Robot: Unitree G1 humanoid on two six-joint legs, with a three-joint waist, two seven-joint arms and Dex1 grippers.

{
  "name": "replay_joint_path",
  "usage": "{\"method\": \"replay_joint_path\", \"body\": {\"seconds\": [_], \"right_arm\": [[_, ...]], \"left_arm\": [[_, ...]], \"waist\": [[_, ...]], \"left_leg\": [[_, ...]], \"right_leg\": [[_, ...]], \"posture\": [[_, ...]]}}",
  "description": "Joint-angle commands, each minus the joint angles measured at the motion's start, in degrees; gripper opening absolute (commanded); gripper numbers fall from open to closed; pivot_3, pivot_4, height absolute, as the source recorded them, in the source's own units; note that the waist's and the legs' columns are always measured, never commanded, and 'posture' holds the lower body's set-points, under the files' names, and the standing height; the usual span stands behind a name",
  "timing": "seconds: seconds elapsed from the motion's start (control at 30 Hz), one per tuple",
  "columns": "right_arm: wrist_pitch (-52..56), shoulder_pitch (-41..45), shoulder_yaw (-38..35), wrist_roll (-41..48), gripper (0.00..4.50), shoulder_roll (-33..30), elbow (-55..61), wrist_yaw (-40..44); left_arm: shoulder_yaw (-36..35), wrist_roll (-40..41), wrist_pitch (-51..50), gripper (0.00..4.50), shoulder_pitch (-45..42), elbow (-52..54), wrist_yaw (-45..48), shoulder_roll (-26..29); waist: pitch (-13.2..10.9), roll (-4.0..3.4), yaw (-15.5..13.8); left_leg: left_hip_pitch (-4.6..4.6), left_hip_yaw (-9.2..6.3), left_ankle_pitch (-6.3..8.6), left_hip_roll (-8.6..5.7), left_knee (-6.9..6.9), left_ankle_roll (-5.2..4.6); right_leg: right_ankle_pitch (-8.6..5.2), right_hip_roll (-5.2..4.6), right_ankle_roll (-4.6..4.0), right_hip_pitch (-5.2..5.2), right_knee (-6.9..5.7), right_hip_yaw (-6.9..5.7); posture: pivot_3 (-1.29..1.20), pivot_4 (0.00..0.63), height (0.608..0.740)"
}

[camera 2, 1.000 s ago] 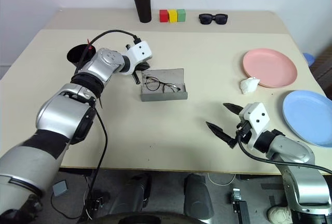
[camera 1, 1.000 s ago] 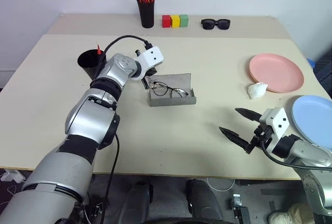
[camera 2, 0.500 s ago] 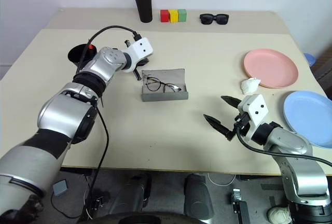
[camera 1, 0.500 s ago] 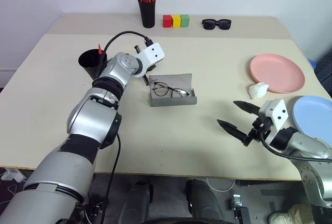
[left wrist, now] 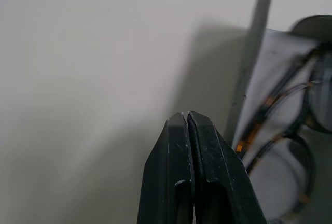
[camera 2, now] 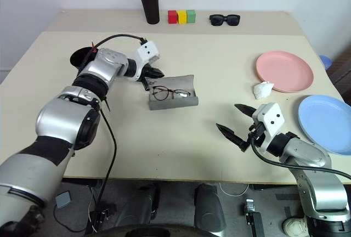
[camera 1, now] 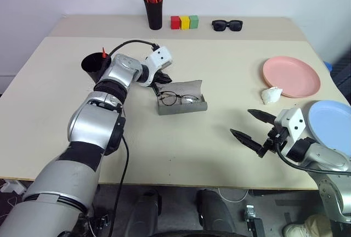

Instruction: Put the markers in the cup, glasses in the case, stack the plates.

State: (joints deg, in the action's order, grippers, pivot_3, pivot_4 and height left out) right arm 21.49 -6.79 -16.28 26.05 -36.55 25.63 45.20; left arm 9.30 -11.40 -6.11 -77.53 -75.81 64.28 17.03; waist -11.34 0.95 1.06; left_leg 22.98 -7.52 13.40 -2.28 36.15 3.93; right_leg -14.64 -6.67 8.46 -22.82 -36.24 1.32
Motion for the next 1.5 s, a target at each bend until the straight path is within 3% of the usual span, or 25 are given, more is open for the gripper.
{"method": "replay_joint_path", "body": {"seconds": [0.03, 0.4, 0.57, 0.77, 1.0, 1.1, 1.33, 1.37, 1.5], "right_arm": [[-0.89, 0.85, -1.41, 0.94, 4.5, -0.86, 0.43, 0.12], [-1.37, 0.21, -1.67, 1.06, 4.5, -0.69, -1.17, 0.99], [-2.94, -1.1, -3.41, 0.64, 4.5, 0.98, -2.68, -1.03], [-2.12, -1.58, -10.41, 1.88, 4.5, 2.79, -0.57, -8.05], [-1.91, -2.68, -15.59, -3.72, 4.5, 2.03, -5.27, -16.56], [-2.3, -3.9, -15.85, -9.13, 4.5, 0.15, -10.98, -19.12], [-5.54, -3.38, -15.19, -14.76, 4.5, -0.49, -23.05, -22.48], [-6.29, -2.65, -14.94, -15.22, 4.5, -0.37, -25.09, -22.9], [-8.49, -0.17, -13.81, -16.23, 4.5, -0.29, -30.47, -23.37]], "left_arm": [[0.83, 0.68, -0.79, 0.04, -0.64, 3.92, 9.84, 1.23], [4.75, 1.52, -7.15, 0.04, 9.06, 19.31, 19.72, 0.8], [8.19, -0.1, -7.27, 0.04, 18.72, 30.5, 16.75, 0.73], [-3.87, 11.2, -3.16, 0.04, 20.87, 43.87, 5.95, -0.9], [-3.27, 20.01, -11.82, 0.04, 24.97, 62.73, 2.48, -4.87], [-1.03, 26.83, -20.88, 0.86, 25.84, 68.53, 6.9, -5.82], [3.81, 28.1, -21.41, 4.22, 26.25, 70.23, 9.31, -4.05], [4.11, 27.74, -20.78, 4.4, 25.77, 69.55, 9.1, -4.04], [4.96, 25.73, -17.52, 4.4, 24.07, 66.5, 7.37, -4.39]], "waist": [[0.0, 0.0, -0.02], [0.03, -0.05, -0.04], [0.19, -0.08, -0.33], [0.23, -0.13, -0.37], [0.24, -0.15, -0.39], [0.24, -0.15, -0.3], [0.28, -0.26, 0.01], [0.28, -0.26, 0.02], [0.28, -0.25, -0.11]], "left_leg": [[0.0, 0.0, 0.0, 0.0, 0.0, 0.0], [-0.01, -0.03, 0.0, 0.01, 0.0, 0.0], [-0.42, -0.02, 0.03, 0.01, -0.05, -0.06], [-0.51, -0.03, 0.05, 0.01, 0.0, -0.09], [-0.46, -0.03, 0.05, 0.0, -0.03, -0.09], [-0.51, -0.01, 0.05, 0.0, -0.03, -0.09], [-0.56, 0.05, 0.05, 0.01, -0.05, -0.09], [-0.56, 0.06, 0.05, 0.01, -0.04, -0.09], [-0.55, 0.08, 0.05, 0.01, -0.01, -0.09]], "right_leg": [[0.0, 0.0, 0.0, 0.0, 0.0, 0.0], [0.01, 0.0, -0.01, 0.0, -0.04, 0.01], [0.0, -0.01, -0.02, 0.4, -0.01, 0.01], [0.0, -0.03, -0.04, 0.51, 0.02, 0.02], [0.01, -0.03, -0.04, 0.44, 0.01, 0.02], [0.0, -0.03, -0.05, 0.49, 0.01, 0.03], [-0.01, -0.02, -0.08, 0.47, 0.0, 0.08], [-0.01, -0.02, -0.08, 0.48, 0.01, 0.09], [0.0, -0.02, -0.08, 0.51, 0.04, 0.1]], "posture": [[0.0, 0.15, 0.74], [0.0, 0.15, 0.74], [0.0, 0.15, 0.74], [0.0, 0.15, 0.74], [0.0, 0.15, 0.74], [0.0, 0.15, 0.74], [0.0, 0.15, 0.74], [0.0, 0.15, 0.74], [0.0, 0.15, 0.74]]}}
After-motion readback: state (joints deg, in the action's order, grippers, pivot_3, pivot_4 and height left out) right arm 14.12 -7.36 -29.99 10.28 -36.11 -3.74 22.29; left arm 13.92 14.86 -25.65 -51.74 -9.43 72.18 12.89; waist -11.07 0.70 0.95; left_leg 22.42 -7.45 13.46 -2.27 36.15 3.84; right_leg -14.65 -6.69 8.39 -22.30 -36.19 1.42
